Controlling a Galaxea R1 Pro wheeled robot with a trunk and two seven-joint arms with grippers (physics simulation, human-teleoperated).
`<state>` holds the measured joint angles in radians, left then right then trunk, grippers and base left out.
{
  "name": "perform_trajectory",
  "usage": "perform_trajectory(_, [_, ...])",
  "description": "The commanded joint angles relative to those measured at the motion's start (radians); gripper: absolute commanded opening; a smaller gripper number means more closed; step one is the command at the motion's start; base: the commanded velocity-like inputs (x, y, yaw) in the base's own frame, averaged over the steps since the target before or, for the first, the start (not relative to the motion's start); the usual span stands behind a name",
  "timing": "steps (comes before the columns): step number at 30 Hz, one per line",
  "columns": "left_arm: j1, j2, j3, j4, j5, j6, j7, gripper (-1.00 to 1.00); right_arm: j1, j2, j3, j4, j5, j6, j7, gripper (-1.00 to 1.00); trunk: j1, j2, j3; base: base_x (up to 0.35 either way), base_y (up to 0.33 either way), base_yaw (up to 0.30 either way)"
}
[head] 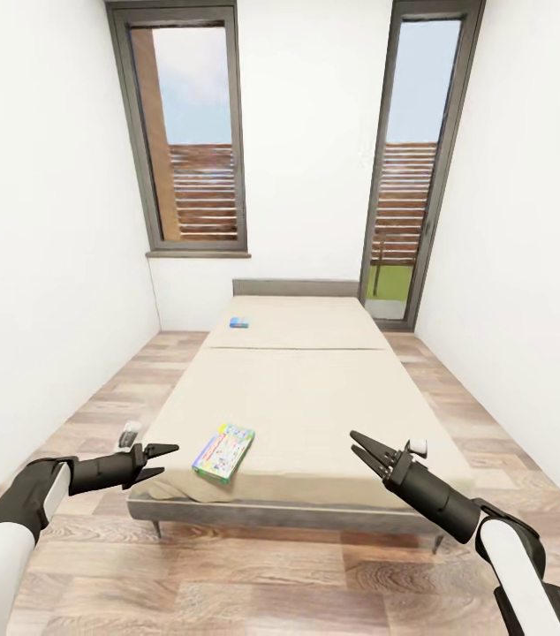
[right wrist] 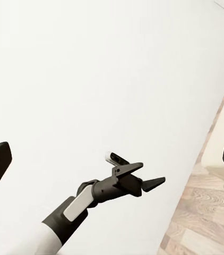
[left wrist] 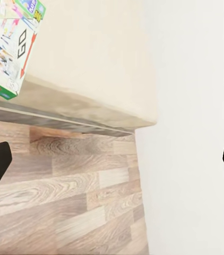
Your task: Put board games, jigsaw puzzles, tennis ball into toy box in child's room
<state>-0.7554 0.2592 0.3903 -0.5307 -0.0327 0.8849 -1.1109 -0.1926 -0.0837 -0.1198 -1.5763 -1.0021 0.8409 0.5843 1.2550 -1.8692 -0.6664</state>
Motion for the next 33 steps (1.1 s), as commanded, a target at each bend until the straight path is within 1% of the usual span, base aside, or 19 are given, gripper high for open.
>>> perform_trajectory(1, [-0.001,0.000,0.004,0.000,-0.003,0.009,-0.005,1.00,-0.001,0.000,-0.002,0.001,-0.002,0.006,0.002,1.00,0.004,-0.008,-0.004,0.000,0.000,0.000])
perform_trajectory(17, [-0.001,0.014,0.004,0.000,-0.003,0.010,-0.007,1.00,-0.001,0.001,-0.003,0.002,-0.001,-0.002,0.003,1.00,0.065,-0.120,-0.054,0.000,0.000,0.000])
perform_trajectory(33, [-0.001,0.015,0.004,0.000,-0.003,0.008,-0.006,1.00,-0.001,0.002,0.000,0.002,-0.001,-0.004,0.003,1.00,0.126,-0.232,-0.105,0.000,0.000,0.000])
